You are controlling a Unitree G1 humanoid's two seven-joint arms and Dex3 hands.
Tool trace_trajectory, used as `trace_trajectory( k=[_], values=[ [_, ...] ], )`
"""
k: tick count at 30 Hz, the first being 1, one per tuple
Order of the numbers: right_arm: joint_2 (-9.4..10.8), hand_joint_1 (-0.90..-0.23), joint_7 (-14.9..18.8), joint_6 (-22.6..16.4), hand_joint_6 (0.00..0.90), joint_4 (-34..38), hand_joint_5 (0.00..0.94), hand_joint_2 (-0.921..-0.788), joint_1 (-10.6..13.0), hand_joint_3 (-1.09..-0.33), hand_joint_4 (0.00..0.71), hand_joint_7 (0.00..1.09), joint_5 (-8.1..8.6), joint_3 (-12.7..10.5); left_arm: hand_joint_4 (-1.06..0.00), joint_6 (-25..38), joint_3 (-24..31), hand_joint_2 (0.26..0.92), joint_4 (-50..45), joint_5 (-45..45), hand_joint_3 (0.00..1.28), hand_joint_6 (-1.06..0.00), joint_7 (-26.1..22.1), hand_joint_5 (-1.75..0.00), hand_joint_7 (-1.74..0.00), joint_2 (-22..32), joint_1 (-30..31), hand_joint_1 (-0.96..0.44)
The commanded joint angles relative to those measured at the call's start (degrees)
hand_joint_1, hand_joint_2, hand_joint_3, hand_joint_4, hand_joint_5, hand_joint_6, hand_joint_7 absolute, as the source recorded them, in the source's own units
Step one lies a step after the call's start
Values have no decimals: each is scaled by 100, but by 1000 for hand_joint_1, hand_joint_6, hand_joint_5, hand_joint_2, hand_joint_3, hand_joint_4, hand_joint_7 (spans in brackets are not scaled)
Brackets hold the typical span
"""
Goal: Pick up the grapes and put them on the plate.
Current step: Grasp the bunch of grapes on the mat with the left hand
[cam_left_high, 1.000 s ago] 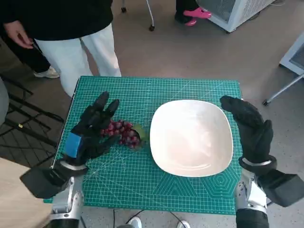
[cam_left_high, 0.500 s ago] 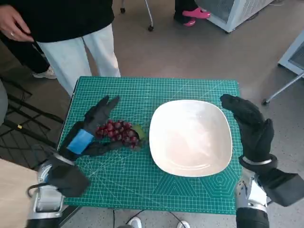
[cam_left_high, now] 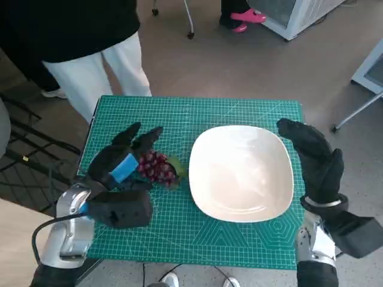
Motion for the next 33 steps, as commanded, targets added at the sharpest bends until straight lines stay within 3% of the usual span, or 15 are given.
trace_trajectory(
  k=[1, 17, 33],
  values=[
    [-2, -529, 39, 77, 292, 85, 4, -921, 43, -609, 346, 2, 56, -9, -38, 335, -219, 696, 44, 108, 3, -228, -126, 0, -3, 81, -161, -388],
    [-4, -547, 65, 97, 296, 49, 3, -921, 23, -603, 350, 3, 67, -5, -33, 585, -659, 702, 815, 87, 2, -221, -65, 0, 0, 95, -679, -377],
    [-12, -543, 56, 22, 286, 154, 1, -921, -16, -611, 336, 1, 25, -19, -13, 1373, -1378, 713, 2736, 178, 3, -209, -160, 0, 0, -175, -1916, -360]
  ],
)
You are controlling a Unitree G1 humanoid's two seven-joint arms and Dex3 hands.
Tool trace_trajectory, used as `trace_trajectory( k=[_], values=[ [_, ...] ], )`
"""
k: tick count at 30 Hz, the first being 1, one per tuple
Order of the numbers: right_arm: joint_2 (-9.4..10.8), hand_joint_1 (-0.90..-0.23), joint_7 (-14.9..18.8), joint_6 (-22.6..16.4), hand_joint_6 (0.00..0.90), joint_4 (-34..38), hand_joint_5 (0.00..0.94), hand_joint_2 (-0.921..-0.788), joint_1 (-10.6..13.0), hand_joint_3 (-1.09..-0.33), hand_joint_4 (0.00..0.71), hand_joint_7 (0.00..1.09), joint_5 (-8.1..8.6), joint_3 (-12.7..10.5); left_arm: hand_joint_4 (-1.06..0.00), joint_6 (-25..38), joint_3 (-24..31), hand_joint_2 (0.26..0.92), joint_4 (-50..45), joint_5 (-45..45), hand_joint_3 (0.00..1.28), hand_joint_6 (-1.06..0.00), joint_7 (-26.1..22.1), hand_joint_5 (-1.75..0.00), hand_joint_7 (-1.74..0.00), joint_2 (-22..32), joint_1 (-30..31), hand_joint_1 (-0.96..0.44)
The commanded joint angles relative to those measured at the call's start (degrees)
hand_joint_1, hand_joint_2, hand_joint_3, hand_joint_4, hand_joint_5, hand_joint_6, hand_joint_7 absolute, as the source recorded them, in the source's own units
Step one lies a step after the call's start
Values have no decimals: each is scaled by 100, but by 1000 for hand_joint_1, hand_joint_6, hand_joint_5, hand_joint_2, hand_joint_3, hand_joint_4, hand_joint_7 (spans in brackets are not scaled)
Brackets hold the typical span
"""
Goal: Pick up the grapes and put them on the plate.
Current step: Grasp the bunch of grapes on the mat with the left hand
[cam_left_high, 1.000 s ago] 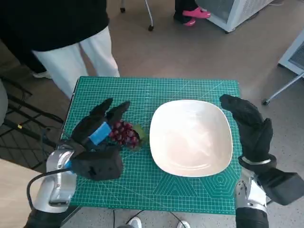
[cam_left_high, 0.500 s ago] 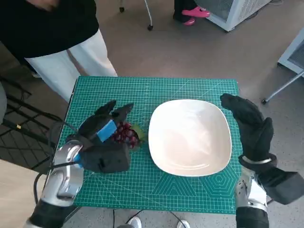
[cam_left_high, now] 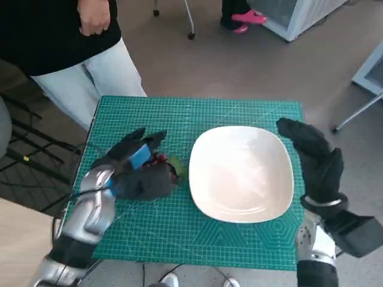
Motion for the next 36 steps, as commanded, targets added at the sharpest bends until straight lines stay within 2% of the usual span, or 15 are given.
trace_trajectory(
  k=[1, 8, 17, 32, 34, 36],
  values=[
    [-15, -544, 43, 20, 286, 117, 1, -921, 46, -611, 336, 2, 29, -10, -12, 181, -220, 714, 571, 7, 4, -208, -19, 0, 0, -139, -373, -361],
    [-33, -546, 44, 56, 286, 56, 1, -921, 95, -611, 337, 2, 50, -19, -7, 234, -381, 717, 1126, -125, 3, -201, -37, 0, 0, -221, -620, -361],
    [-28, -547, 20, 76, 284, -36, 2, -921, 166, -616, 340, 0, 46, -22, -49, -23, -519, 719, 1522, -269, 2, -205, 24, -14, -4, -174, -732, -349],
    [-19, -544, 23, 37, 282, 34, 1, -921, 119, -621, 339, 0, 26, -23, -110, -257, -750, 724, 1997, -286, 2, -271, 65, -10, -19, -167, -850, -347],
    [-22, -544, 27, 29, 281, 46, 1, -921, 115, -620, 339, 0, 25, -25, -142, -273, -796, 727, 2067, -269, 2, -305, 90, -16, -29, -179, -880, -337],
    [-28, -545, 38, 24, 281, 54, 1, -921, 115, -620, 339, 0, 32, -28, -272, -286, -836, 738, 2114, -252, 3, -405, 132, -65, -42, -186, -892, -289]
  ],
)
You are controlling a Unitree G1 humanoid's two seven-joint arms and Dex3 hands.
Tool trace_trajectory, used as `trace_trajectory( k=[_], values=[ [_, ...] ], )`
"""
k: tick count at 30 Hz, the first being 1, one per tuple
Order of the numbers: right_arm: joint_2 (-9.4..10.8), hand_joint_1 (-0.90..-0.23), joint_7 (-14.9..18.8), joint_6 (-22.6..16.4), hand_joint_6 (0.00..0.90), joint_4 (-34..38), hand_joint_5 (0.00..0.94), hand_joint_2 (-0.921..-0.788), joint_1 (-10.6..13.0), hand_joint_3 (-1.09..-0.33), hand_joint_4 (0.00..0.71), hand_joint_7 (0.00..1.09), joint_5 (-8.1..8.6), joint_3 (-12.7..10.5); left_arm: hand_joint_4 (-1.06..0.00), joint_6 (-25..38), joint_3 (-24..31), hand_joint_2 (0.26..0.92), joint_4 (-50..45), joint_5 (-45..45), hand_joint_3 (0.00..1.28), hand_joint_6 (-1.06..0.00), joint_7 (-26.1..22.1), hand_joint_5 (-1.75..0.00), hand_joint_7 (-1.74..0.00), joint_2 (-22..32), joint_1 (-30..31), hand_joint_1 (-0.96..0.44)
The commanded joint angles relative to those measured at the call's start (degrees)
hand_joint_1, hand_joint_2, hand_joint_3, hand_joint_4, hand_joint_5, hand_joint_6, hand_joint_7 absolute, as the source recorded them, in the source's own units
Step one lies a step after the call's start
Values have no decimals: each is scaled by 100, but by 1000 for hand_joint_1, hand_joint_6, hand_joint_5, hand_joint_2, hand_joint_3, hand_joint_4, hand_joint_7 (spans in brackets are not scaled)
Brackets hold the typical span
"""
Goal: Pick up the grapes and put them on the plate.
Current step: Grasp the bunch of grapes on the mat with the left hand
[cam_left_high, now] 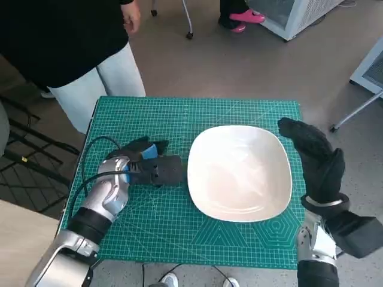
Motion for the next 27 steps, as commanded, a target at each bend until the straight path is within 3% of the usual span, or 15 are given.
trace_trajectory(
  k=[1, 3, 5, 8, 13, 18, 27],
  values=[
    [-26, -545, 44, 26, 281, 97, 1, -921, 84, -620, 339, 0, 36, -14, -362, -26, -130, 748, 214, 28, 3, -474, 68, -129, -48, -9, -41, -255],
    [-31, -545, 56, 25, 283, 109, 1, -921, 80, -618, 340, 1, 47, -18, -547, -54, -176, 799, 266, 53, 7, -603, 137, -482, -261, -11, -36, -158],
    [-38, -546, 68, 28, 284, 112, 2, -921, 78, -616, 342, 2, 57, -22, -653, -78, -218, 856, 294, 73, 15, -658, 203, -856, -579, -7, -22, -79],
    [-49, -547, 76, 38, 285, 111, 2, -921, 74, -615, 342, 2, 64, -29, -733, -91, -262, 894, 295, 81, 18, -690, 273, -1093, -823, 3, -4, -26],
    [-54, -546, 87, 55, 284, 91, 1, -921, 71, -615, 342, 2, 69, -36, -752, -90, -289, 916, 249, 60, 28, -663, 345, -1174, -1000, 30, 16, -4],
    [-54, -546, 88, 73, 284, 71, 1, -921, 67, -617, 342, 2, 67, -40, -741, -137, -267, 919, 228, 26, 41, -635, 447, -1151, -1107, 45, 40, -1],
    [-42, -544, 96, 98, 282, 47, 0, -921, 73, -621, 340, 1, 66, -34, -753, -196, -235, 920, 241, -22, 43, -612, 626, -1113, -1161, 43, 70, 0]
  ],
)
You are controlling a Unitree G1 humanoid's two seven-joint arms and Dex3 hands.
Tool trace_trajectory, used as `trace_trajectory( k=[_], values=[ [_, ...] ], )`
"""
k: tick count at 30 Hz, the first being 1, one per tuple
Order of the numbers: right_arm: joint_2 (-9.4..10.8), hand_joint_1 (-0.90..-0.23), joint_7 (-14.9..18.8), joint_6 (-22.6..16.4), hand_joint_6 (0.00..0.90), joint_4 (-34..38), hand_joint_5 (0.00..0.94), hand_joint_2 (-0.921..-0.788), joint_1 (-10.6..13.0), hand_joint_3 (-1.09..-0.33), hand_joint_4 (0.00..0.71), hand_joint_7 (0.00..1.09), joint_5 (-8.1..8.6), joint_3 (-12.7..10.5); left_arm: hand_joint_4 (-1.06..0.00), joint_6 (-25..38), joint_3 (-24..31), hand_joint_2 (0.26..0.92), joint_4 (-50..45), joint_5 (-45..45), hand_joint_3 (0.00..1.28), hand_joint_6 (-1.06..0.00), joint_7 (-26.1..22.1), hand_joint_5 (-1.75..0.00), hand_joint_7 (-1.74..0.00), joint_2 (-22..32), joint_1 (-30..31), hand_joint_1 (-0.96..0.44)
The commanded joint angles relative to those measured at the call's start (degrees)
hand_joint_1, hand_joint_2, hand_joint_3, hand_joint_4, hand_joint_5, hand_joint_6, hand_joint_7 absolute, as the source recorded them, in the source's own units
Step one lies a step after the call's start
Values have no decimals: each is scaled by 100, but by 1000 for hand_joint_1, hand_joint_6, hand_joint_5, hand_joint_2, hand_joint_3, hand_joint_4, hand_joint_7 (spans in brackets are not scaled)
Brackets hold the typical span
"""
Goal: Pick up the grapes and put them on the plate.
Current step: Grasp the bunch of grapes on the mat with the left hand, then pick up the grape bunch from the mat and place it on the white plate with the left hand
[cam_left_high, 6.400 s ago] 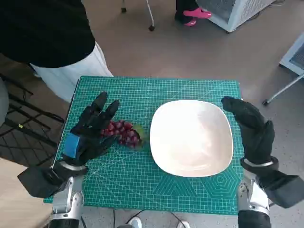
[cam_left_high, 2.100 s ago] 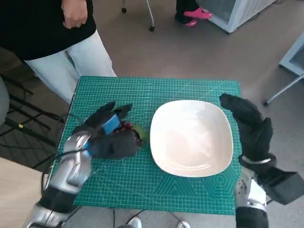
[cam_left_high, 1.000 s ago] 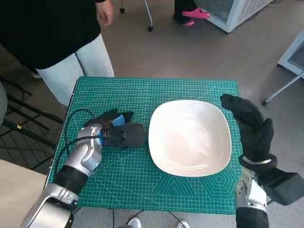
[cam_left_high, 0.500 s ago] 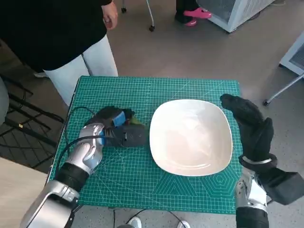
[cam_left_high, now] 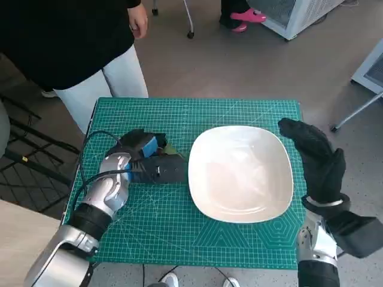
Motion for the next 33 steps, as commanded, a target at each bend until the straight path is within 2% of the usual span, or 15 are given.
trace_trajectory(
  k=[1, 20, 33],
  values=[
    [-32, -544, 49, 82, 282, 39, 0, -921, 73, -621, 340, 0, 62, -1, -753, -15, -41, 920, 57, -59, 44, -612, -40, -1114, -1160, -5, 229, 0],
    [-40, -543, 66, 111, 284, 18, 1, -921, 72, -618, 341, 1, 49, -4, -745, -7, -17, 920, -3, -110, 43, -626, -28, -1144, -1126, -4, 251, 0],
    [-49, -544, 97, 102, 284, 45, 1, -921, 66, -617, 341, 1, 62, -15, -751, 136, 22, 920, -284, -118, 42, -622, -203, -1142, -1124, 54, 279, 0]
  ],
)
